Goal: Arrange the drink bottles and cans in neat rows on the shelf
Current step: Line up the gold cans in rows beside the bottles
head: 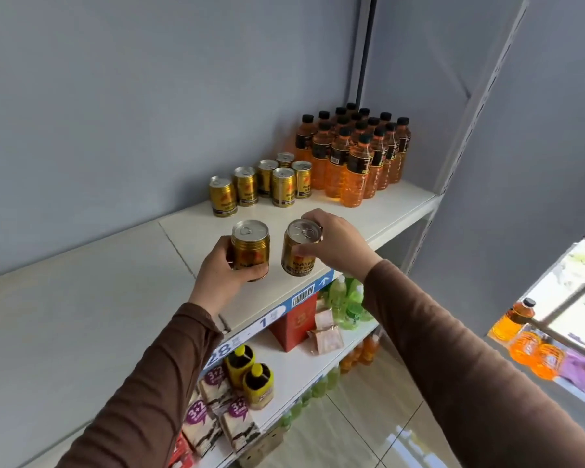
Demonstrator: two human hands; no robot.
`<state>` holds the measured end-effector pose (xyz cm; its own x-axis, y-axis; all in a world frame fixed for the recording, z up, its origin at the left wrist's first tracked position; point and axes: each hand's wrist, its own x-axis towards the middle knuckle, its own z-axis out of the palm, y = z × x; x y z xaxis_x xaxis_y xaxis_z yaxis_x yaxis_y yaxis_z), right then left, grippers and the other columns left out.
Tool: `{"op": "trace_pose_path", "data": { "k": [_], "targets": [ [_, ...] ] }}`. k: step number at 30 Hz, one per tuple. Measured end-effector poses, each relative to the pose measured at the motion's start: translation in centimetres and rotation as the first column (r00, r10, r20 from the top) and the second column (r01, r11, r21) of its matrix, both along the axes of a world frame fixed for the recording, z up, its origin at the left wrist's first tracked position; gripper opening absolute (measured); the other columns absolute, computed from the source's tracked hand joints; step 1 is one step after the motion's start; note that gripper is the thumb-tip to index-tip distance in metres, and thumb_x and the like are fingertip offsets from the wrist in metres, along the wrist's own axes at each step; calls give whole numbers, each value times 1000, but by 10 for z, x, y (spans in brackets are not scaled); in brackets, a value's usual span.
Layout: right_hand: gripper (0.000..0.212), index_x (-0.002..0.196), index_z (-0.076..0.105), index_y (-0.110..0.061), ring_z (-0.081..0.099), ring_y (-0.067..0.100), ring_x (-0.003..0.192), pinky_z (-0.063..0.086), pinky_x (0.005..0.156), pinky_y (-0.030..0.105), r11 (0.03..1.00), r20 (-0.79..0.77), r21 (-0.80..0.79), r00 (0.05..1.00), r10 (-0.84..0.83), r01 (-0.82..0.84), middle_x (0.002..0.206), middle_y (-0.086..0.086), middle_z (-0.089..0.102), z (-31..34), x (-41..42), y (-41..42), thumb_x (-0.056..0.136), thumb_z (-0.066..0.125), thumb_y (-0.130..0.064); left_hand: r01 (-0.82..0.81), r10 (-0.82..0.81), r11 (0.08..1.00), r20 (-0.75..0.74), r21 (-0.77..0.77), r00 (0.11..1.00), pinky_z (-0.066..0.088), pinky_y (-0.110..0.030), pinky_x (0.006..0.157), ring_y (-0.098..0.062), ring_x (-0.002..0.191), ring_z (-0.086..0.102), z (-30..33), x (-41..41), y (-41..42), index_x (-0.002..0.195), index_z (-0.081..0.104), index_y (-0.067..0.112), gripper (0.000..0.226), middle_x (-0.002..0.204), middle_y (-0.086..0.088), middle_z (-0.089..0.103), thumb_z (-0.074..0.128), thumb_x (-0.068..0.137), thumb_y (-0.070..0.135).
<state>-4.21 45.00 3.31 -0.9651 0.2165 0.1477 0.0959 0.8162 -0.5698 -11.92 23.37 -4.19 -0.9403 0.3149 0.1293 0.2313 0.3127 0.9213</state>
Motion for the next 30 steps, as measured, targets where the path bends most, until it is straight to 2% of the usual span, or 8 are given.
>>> {"op": "trace_pose_path", "data": {
  "k": [4,6,12,15,18,22,27,30],
  "targets": [
    [62,131,53,-19,57,21,105,52,89,39,998,18,15,998,61,-62,120,2,63,0,-36,25,77,80,-37,-46,46,998,-8,-35,999,50,-33,90,-14,104,63,-7,-30,27,117,56,27,66,111,6,67,91,62,37],
    [63,131,53,-18,57,20,105,52,89,38,994,24,28,995,101,-102,120,2,63,-1,-59,35,77,80,-36,-82,82,996,-9,-31,997,48,-30,87,-13,104,63,-12,-46,36,117,55,27,67,110,7,66,92,62,36],
    [65,134,51,-19,56,15,96,48,75,28,975,57,77,977,204,-208,116,0,63,-6,-132,50,78,80,-37,-185,185,983,-4,20,983,43,-20,85,-12,108,59,-25,-95,54,125,51,28,72,119,7,63,91,65,32],
    [65,135,50,-21,56,13,95,48,74,25,958,91,100,962,259,-267,118,0,63,-6,-166,53,79,79,-37,-221,221,975,8,28,975,44,-29,96,-14,114,57,-28,-115,60,132,49,25,78,127,5,62,91,66,30],
    [66,136,49,-20,57,15,96,51,77,28,938,106,128,945,310,-322,120,2,63,-4,-196,51,79,79,-35,-269,268,963,14,21,963,46,-35,101,-16,116,58,-26,-129,64,132,49,23,78,129,4,62,91,67,29],
    [58,129,53,-17,60,20,96,56,82,36,901,127,216,925,357,-377,114,4,63,-6,-230,46,79,78,-33,-336,336,942,-7,12,942,46,-31,96,-16,114,58,-27,-142,70,130,48,21,76,127,3,62,90,67,25],
    [52,121,56,-17,58,24,96,49,76,34,837,132,315,894,429,-448,114,5,57,-11,-257,44,77,76,-35,-444,443,896,-27,-18,896,45,-29,87,-18,107,59,-30,-153,77,125,50,17,75,123,-1,64,92,64,28],
    [50,122,57,-17,57,23,97,37,69,31,789,141,383,874,464,-481,114,4,57,-11,-269,45,79,73,-37,-476,475,878,-30,-41,879,47,-31,90,-22,110,60,-29,-158,82,125,49,15,75,124,-4,64,92,65,28]
  ]
}}
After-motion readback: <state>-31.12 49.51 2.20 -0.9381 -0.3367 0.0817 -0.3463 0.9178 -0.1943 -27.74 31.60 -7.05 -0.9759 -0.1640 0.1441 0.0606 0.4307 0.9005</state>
